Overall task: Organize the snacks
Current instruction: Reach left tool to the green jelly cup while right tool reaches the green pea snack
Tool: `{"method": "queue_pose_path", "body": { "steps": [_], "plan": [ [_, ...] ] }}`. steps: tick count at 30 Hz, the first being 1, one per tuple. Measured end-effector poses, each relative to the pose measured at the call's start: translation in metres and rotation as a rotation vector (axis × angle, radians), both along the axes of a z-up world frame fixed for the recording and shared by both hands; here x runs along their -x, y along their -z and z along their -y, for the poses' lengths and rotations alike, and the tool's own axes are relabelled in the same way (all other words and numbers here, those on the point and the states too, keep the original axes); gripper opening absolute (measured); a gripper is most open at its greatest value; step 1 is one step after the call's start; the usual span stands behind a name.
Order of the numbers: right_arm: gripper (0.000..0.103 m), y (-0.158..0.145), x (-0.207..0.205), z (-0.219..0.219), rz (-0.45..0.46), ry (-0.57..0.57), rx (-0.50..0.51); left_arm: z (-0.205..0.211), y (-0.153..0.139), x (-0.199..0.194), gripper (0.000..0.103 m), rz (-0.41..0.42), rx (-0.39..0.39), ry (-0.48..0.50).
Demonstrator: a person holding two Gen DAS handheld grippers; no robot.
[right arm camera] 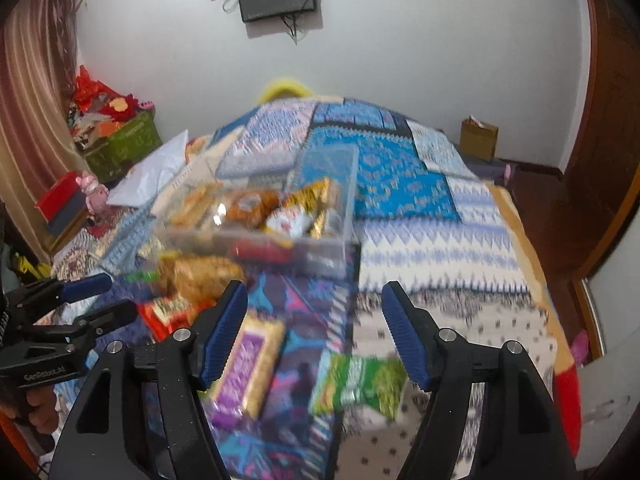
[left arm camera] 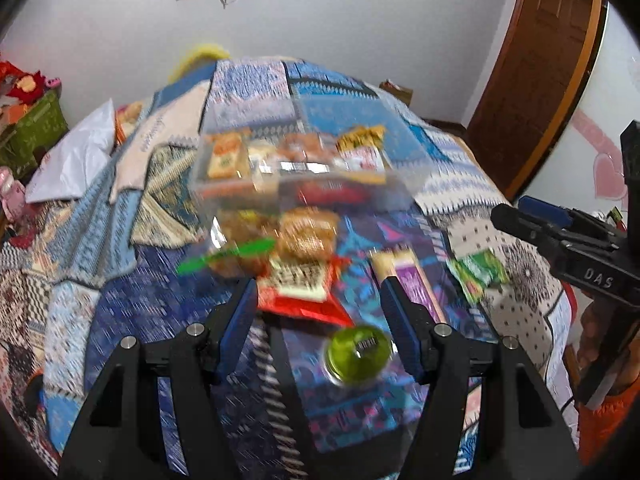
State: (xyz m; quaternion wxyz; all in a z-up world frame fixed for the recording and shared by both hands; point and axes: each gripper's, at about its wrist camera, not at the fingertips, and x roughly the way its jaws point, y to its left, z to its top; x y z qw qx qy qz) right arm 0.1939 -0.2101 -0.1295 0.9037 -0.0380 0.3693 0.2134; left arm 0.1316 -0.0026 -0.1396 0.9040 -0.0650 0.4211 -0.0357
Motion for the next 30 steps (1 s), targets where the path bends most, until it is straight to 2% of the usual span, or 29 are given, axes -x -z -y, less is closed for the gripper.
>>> {"method": "queue_pose_path", "body": {
  "steps": [9,17,19,23,26,30],
  "plan": [
    [0.067,0.044,0.007,0.027,-0.110,0.036,0.032,0.012,0.032,0.009,0.063,-0.091,0.020,0.022],
    [0.068,0.069,0.004,0.033,-0.202,0.041,0.014,0.028,0.057,-0.004,0.063,-0.161,0.029,0.052],
    [0.070,0.072,0.004,0.031,-0.209,0.037,0.010,0.030,0.064,-0.009,0.063,-0.182,0.032,0.054],
    [0.083,0.074,0.004,0.027,-0.200,0.023,0.002,0.034,0.070,-0.015,0.063,-0.177,0.013,0.054],
    [0.083,0.077,0.000,0.018,-0.180,0.016,0.053,0.036,0.071,-0.019,0.063,-0.166,0.023,0.049],
    [0.083,0.081,-0.001,0.009,-0.150,0.013,0.111,0.040,0.073,-0.018,0.061,-0.139,-0.001,0.060]
  ]
}}
